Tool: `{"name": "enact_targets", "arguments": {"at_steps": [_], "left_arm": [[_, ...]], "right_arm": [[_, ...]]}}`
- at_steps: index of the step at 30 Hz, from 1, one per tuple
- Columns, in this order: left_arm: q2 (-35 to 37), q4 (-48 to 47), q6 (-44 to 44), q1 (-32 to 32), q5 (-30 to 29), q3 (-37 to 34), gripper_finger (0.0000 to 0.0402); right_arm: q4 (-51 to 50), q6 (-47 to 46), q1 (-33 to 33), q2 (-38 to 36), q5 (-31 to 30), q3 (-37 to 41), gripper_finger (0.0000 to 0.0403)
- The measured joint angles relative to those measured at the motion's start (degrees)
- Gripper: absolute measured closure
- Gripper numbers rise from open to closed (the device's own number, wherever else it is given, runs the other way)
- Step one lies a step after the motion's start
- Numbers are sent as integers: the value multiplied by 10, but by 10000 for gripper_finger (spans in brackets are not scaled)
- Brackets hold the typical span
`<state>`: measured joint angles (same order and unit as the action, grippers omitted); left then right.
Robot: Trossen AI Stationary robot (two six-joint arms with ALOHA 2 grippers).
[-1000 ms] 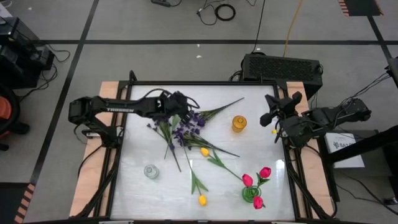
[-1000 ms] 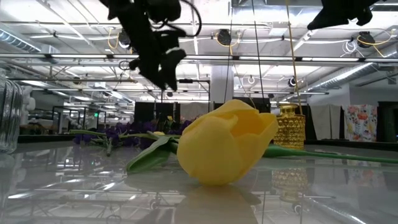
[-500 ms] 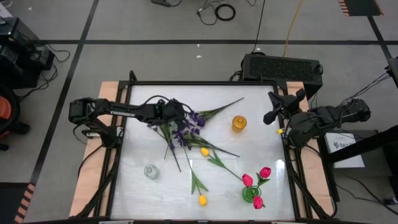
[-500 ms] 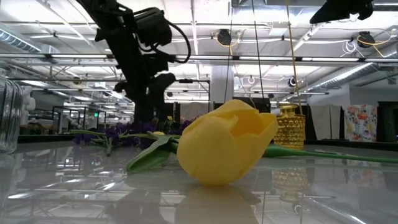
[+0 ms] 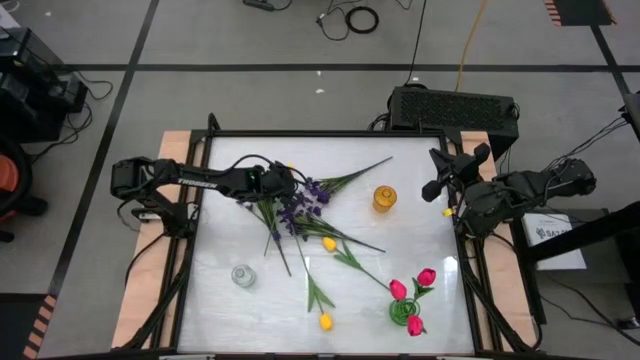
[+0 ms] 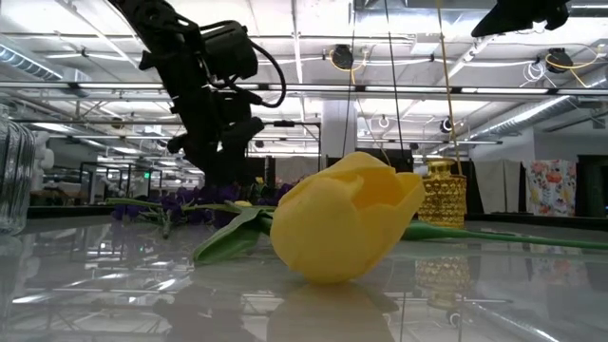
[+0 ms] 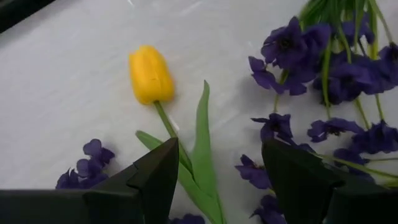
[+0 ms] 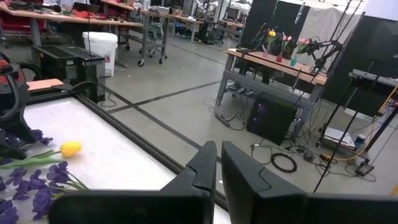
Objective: Sort flowers into vase by color
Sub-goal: Put the top left yellow flower into the transparent vase
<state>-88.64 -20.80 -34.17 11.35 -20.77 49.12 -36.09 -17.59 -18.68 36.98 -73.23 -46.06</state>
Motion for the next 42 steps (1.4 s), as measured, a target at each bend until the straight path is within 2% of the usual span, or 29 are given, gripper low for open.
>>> {"name": "enact_targets", "arguments": {"at_steps": [10, 21, 24, 36, 39, 42], "left_arm": [[-59, -2, 0, 10, -3, 0, 165], [-65, -6, 7, 10, 11, 0, 171], [-65, -7, 15, 10, 12, 0, 197], [-65, -7, 19, 15, 11, 0, 342], [-66, -7, 14, 15, 11, 0, 352], [-66, -4, 1, 15, 9, 0, 339]], "right_arm": [[2, -1, 0, 19, 0, 0, 385], [-1, -8, 0, 31, 0, 0, 385], [-1, -12, 0, 32, 0, 0, 385], [-1, -11, 0, 36, 0, 0, 385], [-2, -8, 0, 36, 0, 0, 385], [-2, -8, 0, 36, 0, 0, 385]]}}
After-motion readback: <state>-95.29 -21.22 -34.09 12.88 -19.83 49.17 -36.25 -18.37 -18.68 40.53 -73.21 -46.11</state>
